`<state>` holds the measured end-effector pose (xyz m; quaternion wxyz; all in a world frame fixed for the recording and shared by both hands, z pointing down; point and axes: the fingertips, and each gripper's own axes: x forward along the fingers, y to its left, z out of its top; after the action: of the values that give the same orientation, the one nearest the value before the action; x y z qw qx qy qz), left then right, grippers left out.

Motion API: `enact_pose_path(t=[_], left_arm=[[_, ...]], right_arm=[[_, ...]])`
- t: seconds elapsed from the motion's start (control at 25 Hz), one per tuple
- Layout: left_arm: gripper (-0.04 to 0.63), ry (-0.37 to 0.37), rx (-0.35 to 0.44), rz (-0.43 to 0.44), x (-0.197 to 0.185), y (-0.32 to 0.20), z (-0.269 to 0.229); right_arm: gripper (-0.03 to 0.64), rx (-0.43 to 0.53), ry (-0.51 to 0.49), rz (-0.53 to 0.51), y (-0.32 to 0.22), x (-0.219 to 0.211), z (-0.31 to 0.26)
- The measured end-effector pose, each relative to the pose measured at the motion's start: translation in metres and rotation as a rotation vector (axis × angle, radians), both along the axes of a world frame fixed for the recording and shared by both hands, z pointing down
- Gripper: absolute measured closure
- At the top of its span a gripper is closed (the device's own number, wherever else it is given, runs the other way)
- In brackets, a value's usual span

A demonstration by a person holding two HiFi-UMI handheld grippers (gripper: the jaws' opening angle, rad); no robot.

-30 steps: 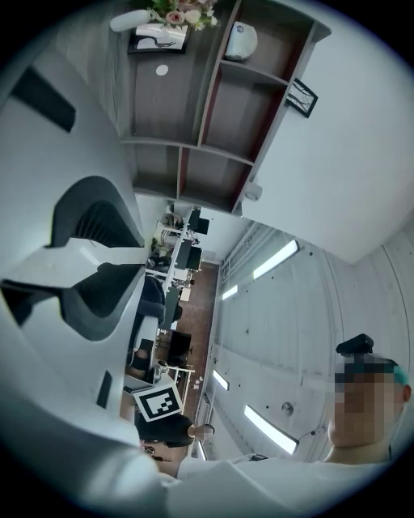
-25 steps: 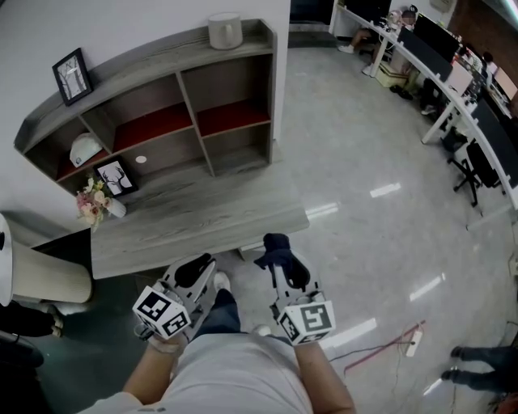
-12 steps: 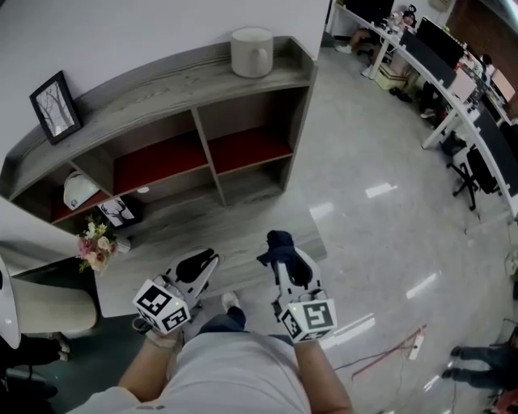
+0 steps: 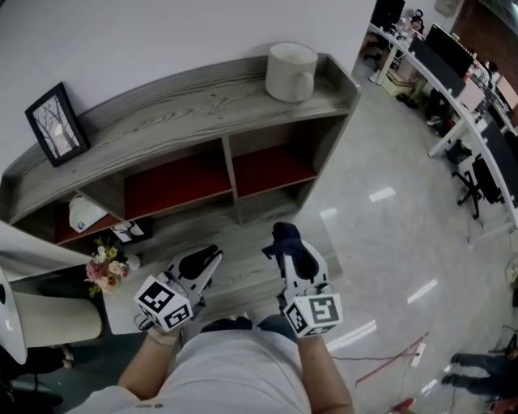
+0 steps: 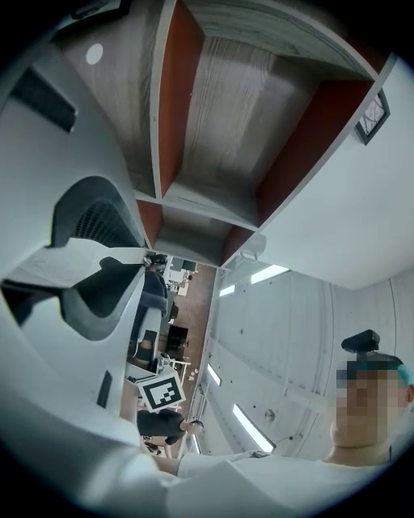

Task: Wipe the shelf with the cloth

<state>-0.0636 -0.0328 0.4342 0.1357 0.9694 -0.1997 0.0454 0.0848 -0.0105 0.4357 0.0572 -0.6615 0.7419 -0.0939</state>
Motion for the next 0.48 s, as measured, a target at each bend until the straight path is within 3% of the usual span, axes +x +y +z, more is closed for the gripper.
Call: enact_pose_path(t=[0.48], left_arm=[[0.543,-0.002,0.0,-0.117,0.015,-0.025,-0.009]], right_arm=[[0.543,0.013,-0.001,-0.091,-0.073,0.03,-0.024]])
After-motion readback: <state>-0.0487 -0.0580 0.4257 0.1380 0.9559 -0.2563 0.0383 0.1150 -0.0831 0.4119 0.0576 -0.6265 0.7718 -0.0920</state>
